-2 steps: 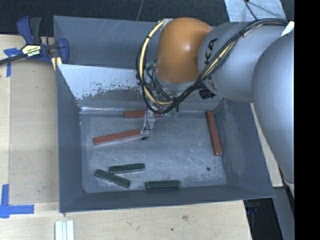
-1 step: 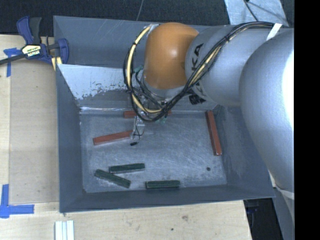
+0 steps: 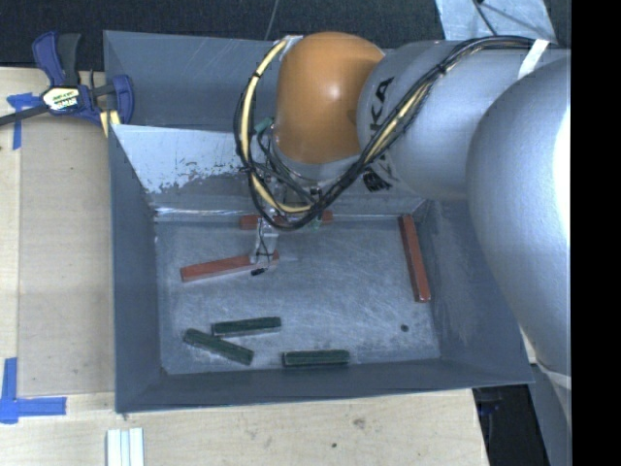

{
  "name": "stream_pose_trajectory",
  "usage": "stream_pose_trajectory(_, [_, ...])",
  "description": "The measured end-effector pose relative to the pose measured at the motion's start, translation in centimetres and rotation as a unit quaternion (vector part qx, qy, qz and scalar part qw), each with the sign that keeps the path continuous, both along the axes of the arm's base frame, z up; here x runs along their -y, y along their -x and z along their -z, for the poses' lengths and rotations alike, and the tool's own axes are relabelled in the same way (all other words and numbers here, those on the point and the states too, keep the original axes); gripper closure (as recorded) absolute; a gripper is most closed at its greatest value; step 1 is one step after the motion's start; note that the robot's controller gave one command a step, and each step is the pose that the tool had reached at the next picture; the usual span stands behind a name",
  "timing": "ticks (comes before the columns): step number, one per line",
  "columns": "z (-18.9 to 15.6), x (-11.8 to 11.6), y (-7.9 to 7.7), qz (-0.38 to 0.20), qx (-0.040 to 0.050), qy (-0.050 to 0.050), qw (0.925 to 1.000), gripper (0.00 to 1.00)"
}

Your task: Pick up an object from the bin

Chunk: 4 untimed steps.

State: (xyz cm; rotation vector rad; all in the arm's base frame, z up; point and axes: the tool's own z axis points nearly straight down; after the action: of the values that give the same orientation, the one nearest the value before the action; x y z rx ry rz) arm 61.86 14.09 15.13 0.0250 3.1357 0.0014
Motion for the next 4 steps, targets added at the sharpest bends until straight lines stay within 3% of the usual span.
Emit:
stream_pose_trajectory(1, [8.5, -0.9, 0.4, 0.006, -0.0054, 0.001, 1.0, 0.0])
stream_pose_trajectory(2, [8.0, -0.8, 0.3, -0.042, -0.0012, 0.0, 0.9991, 1.0])
stream_pose_trajectory(4, [7.5, -0.8, 0.4, -0.042, -0.0027, 0.0, 0.9991, 1.0])
